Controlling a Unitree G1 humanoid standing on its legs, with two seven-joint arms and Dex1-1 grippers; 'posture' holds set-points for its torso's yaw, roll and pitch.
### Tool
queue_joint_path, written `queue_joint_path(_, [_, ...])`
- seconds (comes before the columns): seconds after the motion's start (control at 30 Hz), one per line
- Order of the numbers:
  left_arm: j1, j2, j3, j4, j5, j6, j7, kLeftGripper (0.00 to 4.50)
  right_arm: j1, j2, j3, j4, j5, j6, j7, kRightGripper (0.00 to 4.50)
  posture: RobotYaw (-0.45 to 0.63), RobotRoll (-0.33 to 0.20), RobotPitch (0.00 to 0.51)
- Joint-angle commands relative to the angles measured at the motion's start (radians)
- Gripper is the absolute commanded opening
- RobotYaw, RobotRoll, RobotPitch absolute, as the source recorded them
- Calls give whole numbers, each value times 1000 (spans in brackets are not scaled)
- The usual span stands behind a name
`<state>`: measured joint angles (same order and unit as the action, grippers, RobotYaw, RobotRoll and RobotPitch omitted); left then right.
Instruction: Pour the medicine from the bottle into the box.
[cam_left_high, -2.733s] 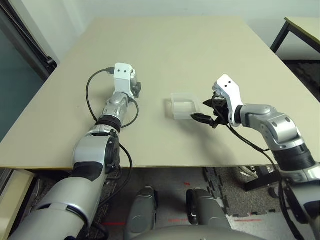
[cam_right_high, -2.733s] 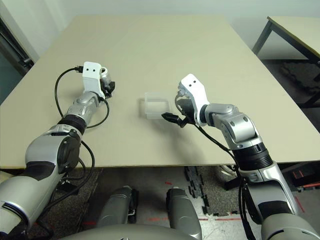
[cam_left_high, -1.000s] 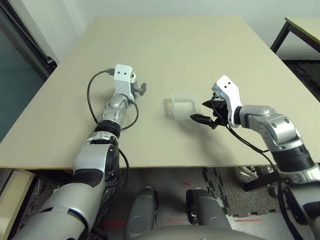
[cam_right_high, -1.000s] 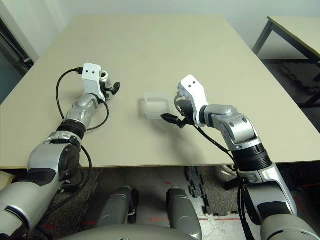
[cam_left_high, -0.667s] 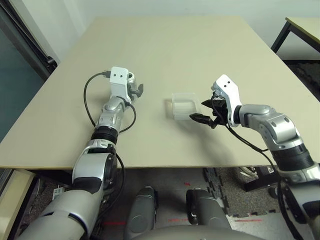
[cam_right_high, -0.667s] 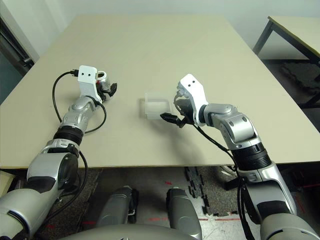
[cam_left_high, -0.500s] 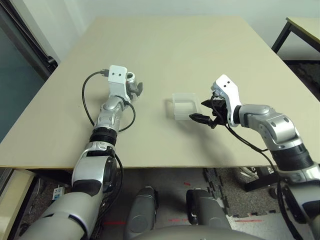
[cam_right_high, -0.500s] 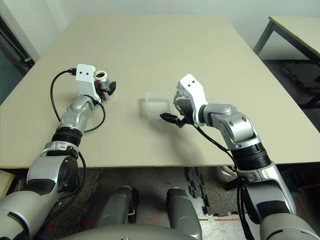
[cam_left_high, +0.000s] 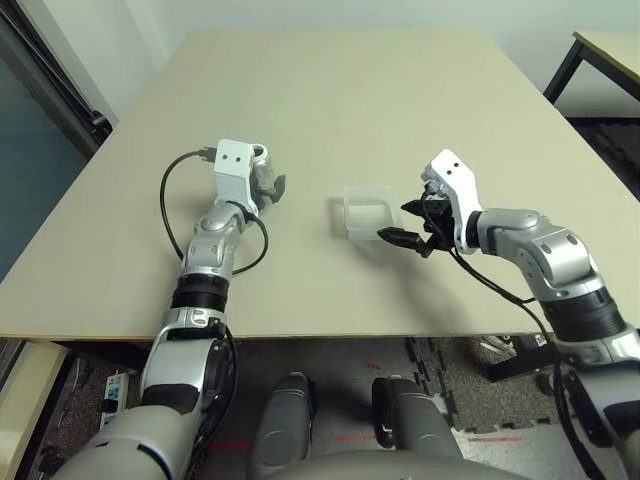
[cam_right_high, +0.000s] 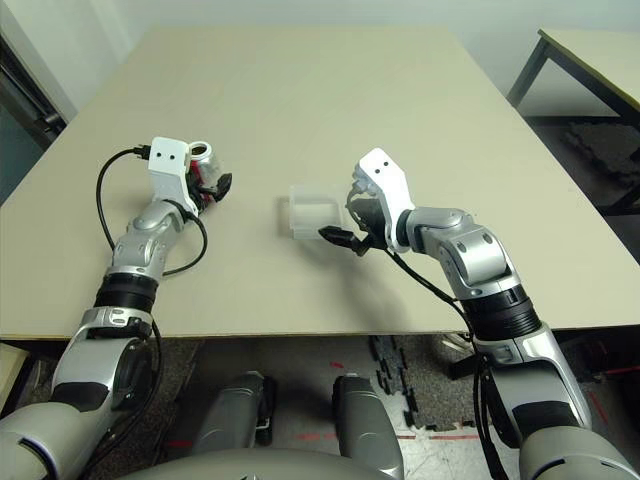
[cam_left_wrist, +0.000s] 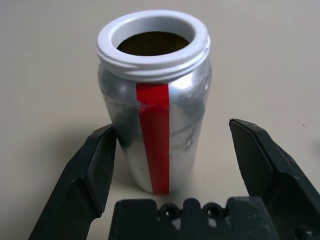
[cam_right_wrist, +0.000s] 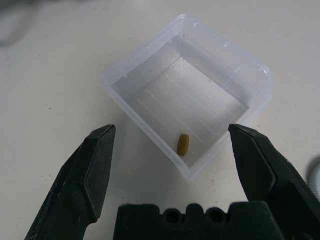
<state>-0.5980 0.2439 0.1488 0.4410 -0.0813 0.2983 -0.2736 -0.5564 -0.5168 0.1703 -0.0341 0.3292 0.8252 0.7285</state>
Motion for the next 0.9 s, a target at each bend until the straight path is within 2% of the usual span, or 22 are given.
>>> queue_joint_path(0.03, [62,-1,-6,-120,-19,63,8,4469,8,0,-7,0,-2,1,3,4500,156,0,105])
queue_joint_path(0.37, [159,23,43,-351,-49,198,46,4469,5,-1,-8,16,-6,-10,10,4500,176,0,105])
queue_joint_path(0.57, [254,32,63,-566,-80,321,56,4469,26,-14,-36,-25,14,14,5,4500,190,0,105])
queue_joint_path(0.67, [308,57,93,-707,-117,404,46,4469,54,-13,-139,-101,78,50,-16,4500,201,0,102])
queue_joint_path(0.77, [348,93,172,-802,-149,448,55,4469,69,48,-332,-152,150,31,-121,4500,198,0,103])
queue_joint_path(0.83, [366,111,237,-805,-161,426,65,4469,83,86,-444,-127,123,-52,-234,4500,187,0,104])
queue_joint_path(0.9, [374,117,259,-799,-159,409,76,4469,94,89,-484,-101,95,-110,-281,4500,183,0,104])
